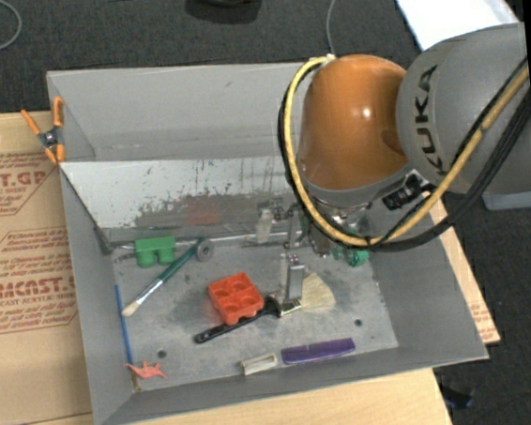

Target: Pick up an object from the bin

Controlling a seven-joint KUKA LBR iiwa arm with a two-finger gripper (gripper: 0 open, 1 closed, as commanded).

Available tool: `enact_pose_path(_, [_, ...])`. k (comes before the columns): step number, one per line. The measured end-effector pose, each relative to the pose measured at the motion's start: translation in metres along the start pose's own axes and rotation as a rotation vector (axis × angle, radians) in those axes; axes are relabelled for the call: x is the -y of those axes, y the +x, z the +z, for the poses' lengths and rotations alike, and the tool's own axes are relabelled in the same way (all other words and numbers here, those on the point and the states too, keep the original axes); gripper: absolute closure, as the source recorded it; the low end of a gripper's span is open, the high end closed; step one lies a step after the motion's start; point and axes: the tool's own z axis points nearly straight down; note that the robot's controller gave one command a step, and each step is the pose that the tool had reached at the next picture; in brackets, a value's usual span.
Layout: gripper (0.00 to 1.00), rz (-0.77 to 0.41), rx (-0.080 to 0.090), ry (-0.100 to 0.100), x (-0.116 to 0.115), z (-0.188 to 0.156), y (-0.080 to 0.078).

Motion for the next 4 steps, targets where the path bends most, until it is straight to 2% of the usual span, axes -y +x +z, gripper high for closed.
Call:
enact_pose_path(1, [0.0,0.001,0.008,-0.001,0.0,-0.005,-0.001])
enact_pose_path(2, [0.0,-0.011,0.014,-0.001,0.004,0.048,-0.008])
enact_pose_path(3, [0.0,-0.222,0.015,0.001,-0.021,0.101,0.008])
enact_pose_path(4, [0.0,-0.306,0.012,0.001,-0.037,0.129,0.004])
